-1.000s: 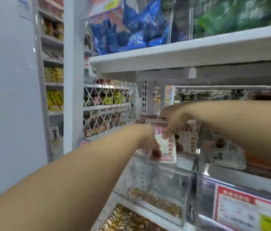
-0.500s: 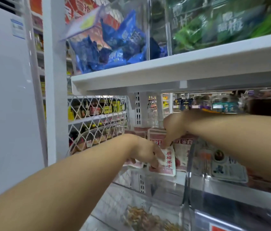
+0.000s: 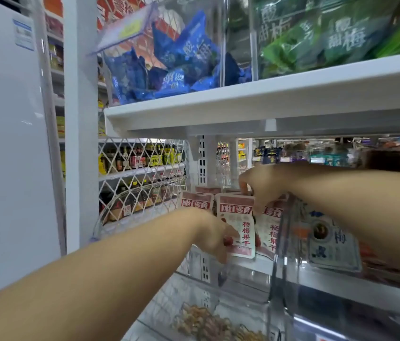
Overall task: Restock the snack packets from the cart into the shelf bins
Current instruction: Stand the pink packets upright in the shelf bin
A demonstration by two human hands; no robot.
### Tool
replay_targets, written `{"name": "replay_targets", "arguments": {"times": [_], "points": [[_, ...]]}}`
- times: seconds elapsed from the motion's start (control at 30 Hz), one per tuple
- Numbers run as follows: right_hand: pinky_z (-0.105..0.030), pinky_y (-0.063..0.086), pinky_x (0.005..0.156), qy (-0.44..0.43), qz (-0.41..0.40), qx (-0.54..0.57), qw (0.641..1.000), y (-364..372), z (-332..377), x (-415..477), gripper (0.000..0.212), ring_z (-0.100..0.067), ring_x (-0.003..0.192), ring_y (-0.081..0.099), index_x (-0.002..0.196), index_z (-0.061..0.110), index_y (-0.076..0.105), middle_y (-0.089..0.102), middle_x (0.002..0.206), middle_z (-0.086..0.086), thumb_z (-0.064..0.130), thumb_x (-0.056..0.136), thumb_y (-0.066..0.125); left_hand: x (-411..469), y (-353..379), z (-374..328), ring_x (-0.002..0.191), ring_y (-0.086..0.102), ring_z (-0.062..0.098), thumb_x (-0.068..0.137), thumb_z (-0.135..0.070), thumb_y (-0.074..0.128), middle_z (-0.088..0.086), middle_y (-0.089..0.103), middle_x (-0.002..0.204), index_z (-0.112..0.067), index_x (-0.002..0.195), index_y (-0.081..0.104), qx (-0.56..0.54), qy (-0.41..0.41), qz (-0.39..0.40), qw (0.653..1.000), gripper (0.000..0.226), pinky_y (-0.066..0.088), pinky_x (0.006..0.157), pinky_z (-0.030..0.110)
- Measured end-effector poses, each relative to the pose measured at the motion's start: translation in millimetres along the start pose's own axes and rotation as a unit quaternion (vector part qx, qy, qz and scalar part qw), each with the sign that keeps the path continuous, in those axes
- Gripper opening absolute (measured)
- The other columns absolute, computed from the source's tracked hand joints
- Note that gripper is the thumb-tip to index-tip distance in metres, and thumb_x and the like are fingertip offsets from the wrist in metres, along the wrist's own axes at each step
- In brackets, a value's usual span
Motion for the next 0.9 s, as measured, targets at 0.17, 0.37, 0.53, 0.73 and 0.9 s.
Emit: {"name": "replay_targets", "arguments": {"times": [0.17, 0.37, 0.53, 0.73, 0.9], "points": [[-0.015, 0.041, 0.056, -0.033, 0.01, 0.015, 0.999, -4.6, 2.1, -4.4, 0.071, -0.013, 0.09, 0.053, 0.143, 0.023, 0.046, 0.055, 0.122, 0.001, 0.024, 0.081, 0.081, -1.9, 2.2, -6.7, 0.141, 0.033, 0.045, 0.093, -0.052, 0.063, 0.014, 0.013, 0.161, -0.05, 0.157, 0.006, 0.031, -0.032, 0.004, 0.999, 0.086, 0.035, 0.114, 0.055], [-0.025, 0.055, 0.086, -0.085, 0.026, 0.082, 0.993, -6.3, 4.3, -10.6, 0.062, -0.012, 0.107, 0.058, 0.144, 0.025, 0.051, 0.057, 0.138, 0.001, 0.016, 0.086, 0.074, -0.8, 6.7, -6.9, 0.143, 0.029, 0.049, 0.095, -0.05, 0.061, 0.014, -0.008, 0.164, -0.051, 0.155, -0.004, 0.052, -0.059, 0.023, 0.997, 0.089, 0.037, 0.114, 0.057], [-0.023, 0.045, 0.092, -0.091, 0.022, 0.093, 0.991, -3.3, 4.4, -10.3, 0.054, -0.006, 0.111, 0.052, 0.138, 0.026, 0.059, 0.055, 0.139, 0.007, 0.017, 0.086, 0.073, -4.2, 5.6, -9.1, 0.14, 0.038, 0.044, 0.1, -0.047, 0.055, 0.019, -0.016, 0.165, -0.048, 0.155, -0.013, 0.093, -0.083, 0.033, 0.992, 0.087, 0.044, 0.108, 0.051], [-0.026, 0.046, 0.092, -0.069, 0.024, 0.089, 0.993, -0.9, 3.9, -10.0, 0.051, -0.009, 0.109, 0.053, 0.136, 0.028, 0.06, 0.052, 0.143, 0.004, 0.016, 0.087, 0.072, -3.9, 7.5, -5.3, 0.147, 0.025, 0.044, 0.097, -0.048, 0.059, 0.016, -0.001, 0.166, -0.049, 0.155, -0.013, 0.081, -0.077, 0.04, 0.993, 0.092, 0.035, 0.114, 0.058], [-0.028, 0.036, 0.107, -0.085, -0.003, 0.094, 0.992, -9.6, 12.5, -19.5, 0.049, -0.016, 0.134, 0.047, 0.138, 0.023, 0.058, 0.048, 0.149, 0.001, 0.019, 0.091, 0.069, -14.4, -2.3, -4.8, 0.147, 0.03, 0.038, 0.097, -0.045, 0.061, 0.009, 0.019, 0.166, -0.04, 0.159, -0.006, 0.069, -0.051, 0.009, 0.996, 0.091, 0.033, 0.114, 0.053]]}}
Point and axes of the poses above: each hand's wrist, its own x-axis towards the middle knuckle, its own y-axis out of the palm, z = x × y, the point moved 7 cm from there along x, towards the middle knuckle
